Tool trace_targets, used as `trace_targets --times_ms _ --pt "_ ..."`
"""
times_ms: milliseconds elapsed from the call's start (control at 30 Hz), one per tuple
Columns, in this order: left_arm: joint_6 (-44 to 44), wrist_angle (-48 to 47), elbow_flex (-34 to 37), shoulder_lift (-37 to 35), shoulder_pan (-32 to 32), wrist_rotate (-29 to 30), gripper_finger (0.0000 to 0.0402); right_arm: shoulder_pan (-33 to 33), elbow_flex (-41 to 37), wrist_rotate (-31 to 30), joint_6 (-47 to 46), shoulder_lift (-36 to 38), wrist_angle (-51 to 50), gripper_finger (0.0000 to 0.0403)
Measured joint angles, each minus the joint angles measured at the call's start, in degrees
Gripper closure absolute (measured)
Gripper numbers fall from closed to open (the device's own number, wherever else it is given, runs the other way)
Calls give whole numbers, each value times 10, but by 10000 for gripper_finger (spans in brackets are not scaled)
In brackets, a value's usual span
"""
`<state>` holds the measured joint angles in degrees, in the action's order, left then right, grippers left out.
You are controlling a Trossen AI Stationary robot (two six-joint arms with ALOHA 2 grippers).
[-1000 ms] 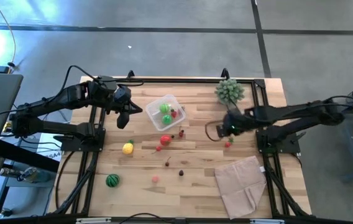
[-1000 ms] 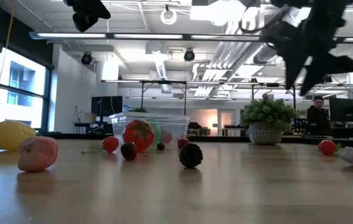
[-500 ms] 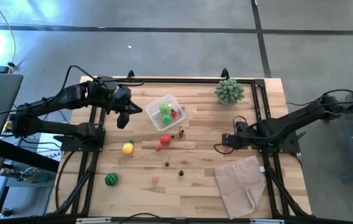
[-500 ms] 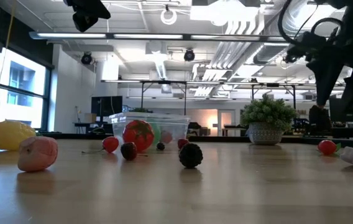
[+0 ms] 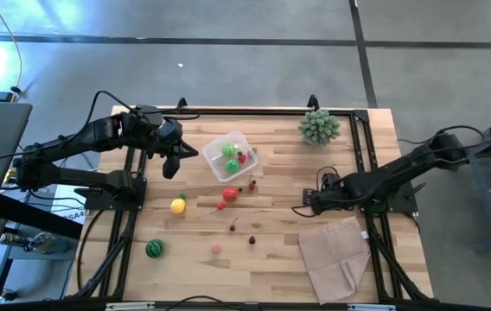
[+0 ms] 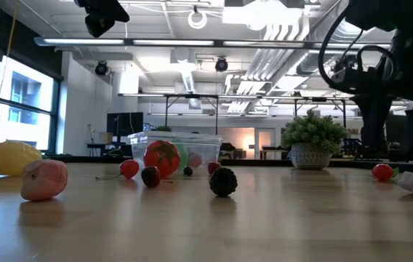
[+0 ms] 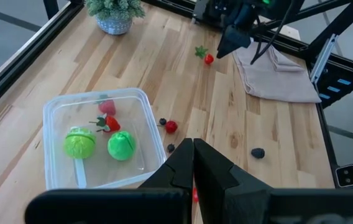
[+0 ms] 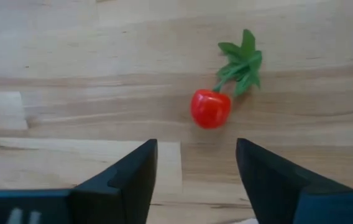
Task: Pick and placing Produce into tupperware
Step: Put the right red tomato into the transparent bin
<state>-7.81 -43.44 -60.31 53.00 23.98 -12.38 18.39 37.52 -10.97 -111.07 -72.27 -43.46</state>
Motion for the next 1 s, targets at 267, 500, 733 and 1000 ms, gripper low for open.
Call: trace_targets --times_ms 267,500,733,1000 --pt "0 0 0 0 0 0 401 0 0 -23 -42 -40 -1 164" --pt "0 0 0 0 0 0 401 -27 0 -20 -25 -86 20 166" --pt "0 0 0 0 0 0 401 -44 0 -21 -10 -96 35 167" --pt "0 0 0 0 0 0 401 -53 0 -5 -4 -96 23 167"
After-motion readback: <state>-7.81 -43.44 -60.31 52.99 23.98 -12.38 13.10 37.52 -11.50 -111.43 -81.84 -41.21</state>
